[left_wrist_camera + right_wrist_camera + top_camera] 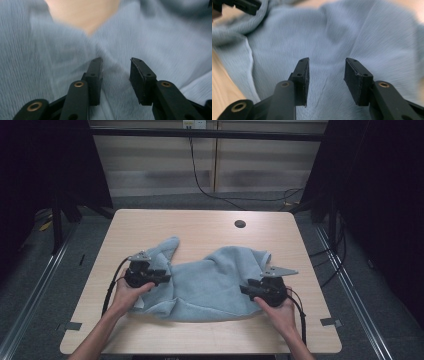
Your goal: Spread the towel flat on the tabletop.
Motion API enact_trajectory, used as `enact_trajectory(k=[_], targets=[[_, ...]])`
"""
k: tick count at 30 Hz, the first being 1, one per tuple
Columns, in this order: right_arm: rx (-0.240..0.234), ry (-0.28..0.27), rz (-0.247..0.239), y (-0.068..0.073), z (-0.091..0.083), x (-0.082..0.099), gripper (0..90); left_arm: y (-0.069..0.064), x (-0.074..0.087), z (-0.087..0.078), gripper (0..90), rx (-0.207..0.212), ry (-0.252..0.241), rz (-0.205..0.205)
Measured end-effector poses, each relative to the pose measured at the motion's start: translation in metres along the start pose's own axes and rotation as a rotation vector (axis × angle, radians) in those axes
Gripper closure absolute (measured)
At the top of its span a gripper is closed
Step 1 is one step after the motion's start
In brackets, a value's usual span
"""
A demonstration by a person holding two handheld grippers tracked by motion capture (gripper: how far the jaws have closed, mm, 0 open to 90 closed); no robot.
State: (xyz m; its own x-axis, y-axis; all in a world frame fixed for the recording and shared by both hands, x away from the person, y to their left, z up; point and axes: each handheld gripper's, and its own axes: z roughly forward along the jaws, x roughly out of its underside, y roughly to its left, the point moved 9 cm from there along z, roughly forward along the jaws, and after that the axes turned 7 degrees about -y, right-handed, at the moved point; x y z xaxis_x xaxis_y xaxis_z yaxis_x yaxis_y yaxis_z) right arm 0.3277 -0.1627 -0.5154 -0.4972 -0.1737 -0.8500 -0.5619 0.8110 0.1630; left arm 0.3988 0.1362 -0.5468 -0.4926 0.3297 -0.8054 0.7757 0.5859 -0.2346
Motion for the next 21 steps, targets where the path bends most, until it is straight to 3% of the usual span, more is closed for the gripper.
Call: enact_trajectory(k=[2, 6, 9, 11, 14, 18, 21], targets=[[0.001, 0.052, -0.012, 0.002, 0.008, 0.013, 55.8, -0.004, 0.013, 0.003, 63.8, -0.013, 0.035, 0.045], [0.026, 0.111, -0.006, -0.003, 0.009, 0.032, 52.4, -0.016, 0.024, -0.008, 64.4, -0.006, 0.067, 0.051], [0.055, 0.164, 0.010, -0.011, 0.006, 0.047, 51.0, -0.035, 0.037, -0.022, 64.4, 0.044, 0.100, 0.051], [0.052, 0.150, 0.031, -0.017, 0.003, 0.050, 53.1, -0.052, 0.046, -0.032, 64.4, 0.094, 0.122, 0.053], [0.102, 0.149, 0.024, -0.032, -0.001, 0.050, 55.9, -0.076, 0.054, -0.046, 65.3, 0.192, 0.119, 0.055], [0.125, 0.147, 0.017, -0.049, 0.013, 0.040, 54.8, -0.087, 0.028, -0.049, 61.5, 0.241, 0.038, 0.045], [0.120, 0.144, -0.015, -0.056, 0.036, 0.027, 54.2, -0.077, 0.006, -0.042, 59.3, 0.212, -0.008, 0.063]])
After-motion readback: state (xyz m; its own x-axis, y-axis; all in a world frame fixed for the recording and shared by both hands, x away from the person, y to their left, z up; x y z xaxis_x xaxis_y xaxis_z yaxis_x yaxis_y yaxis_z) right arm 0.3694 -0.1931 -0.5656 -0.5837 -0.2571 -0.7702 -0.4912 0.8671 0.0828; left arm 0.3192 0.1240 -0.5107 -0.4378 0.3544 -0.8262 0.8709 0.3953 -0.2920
